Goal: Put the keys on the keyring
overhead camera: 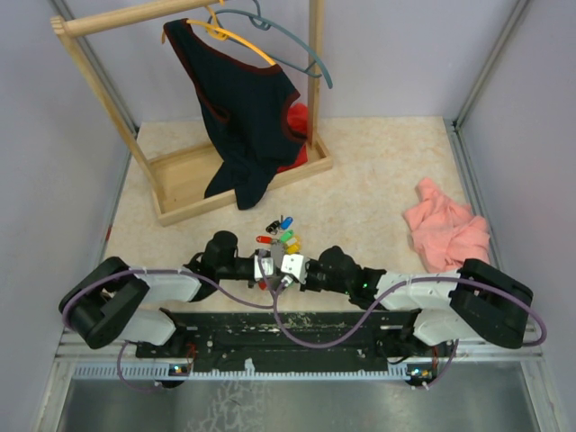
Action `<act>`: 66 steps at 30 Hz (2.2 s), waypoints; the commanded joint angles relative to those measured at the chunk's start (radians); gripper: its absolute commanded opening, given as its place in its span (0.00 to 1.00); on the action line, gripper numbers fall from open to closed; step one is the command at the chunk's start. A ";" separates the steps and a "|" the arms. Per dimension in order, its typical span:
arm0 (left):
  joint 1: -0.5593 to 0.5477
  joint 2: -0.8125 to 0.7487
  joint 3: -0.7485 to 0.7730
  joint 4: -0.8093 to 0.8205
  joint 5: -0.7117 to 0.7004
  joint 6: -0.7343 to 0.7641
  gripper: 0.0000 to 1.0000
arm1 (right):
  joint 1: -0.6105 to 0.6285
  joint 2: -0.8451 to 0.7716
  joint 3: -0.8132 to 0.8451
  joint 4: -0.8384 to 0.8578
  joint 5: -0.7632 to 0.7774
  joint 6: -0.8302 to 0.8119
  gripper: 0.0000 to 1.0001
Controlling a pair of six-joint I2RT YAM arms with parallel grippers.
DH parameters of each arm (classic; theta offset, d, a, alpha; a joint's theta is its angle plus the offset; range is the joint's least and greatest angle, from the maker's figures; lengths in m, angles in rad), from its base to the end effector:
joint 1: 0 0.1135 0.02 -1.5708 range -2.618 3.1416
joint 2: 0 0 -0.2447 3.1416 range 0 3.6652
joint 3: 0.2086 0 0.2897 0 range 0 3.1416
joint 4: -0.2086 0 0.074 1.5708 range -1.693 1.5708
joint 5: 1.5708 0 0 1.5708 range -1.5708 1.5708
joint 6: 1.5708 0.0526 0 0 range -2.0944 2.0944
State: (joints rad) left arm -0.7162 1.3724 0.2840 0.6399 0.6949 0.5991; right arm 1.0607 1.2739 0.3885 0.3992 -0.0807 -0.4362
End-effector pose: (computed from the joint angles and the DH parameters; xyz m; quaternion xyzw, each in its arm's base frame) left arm 0.1736 -0.1958 0.0805 0.6300 0.5193 -0.3171 0.4826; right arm 0.1360 0.2517 0.1070 -0.5976 0.6129 0.1913 0.4801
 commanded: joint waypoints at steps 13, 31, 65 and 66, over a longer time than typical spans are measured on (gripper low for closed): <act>0.003 -0.050 0.006 0.013 0.053 0.020 0.00 | 0.018 0.005 0.053 0.003 -0.049 -0.008 0.00; 0.003 -0.070 -0.005 0.026 0.056 0.014 0.00 | 0.018 -0.066 0.050 -0.056 -0.039 -0.002 0.00; 0.003 -0.061 0.004 0.013 0.087 0.018 0.00 | 0.018 -0.059 0.046 -0.028 -0.033 -0.006 0.00; 0.003 -0.060 0.005 0.012 0.087 0.018 0.00 | 0.018 -0.058 0.047 -0.028 -0.035 -0.006 0.00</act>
State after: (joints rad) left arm -0.7162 1.3201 0.2821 0.6281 0.7422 0.6071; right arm 1.0649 1.2076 0.4004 0.3279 -0.0998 -0.4431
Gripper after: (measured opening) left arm 0.007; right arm 0.007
